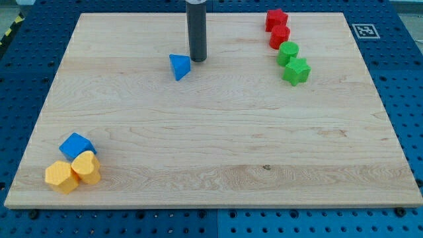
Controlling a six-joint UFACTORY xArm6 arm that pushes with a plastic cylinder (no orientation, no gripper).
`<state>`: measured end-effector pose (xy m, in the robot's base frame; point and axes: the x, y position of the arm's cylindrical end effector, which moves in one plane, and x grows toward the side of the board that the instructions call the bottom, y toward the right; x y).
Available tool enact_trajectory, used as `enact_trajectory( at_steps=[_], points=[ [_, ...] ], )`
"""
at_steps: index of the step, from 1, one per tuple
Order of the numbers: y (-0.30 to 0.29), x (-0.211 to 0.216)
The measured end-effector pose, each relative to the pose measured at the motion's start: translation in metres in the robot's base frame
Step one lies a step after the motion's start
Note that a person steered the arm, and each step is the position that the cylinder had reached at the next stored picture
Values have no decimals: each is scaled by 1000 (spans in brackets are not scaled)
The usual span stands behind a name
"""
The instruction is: Push the blue triangle to the blue cube
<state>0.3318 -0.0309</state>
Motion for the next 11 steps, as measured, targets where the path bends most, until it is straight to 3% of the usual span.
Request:
enact_trajectory(
  at_steps=[2, 7, 9, 11],
  points=[
    [-28, 2],
    [-36, 113],
    [-66, 116],
    [-83, 163]
  ],
)
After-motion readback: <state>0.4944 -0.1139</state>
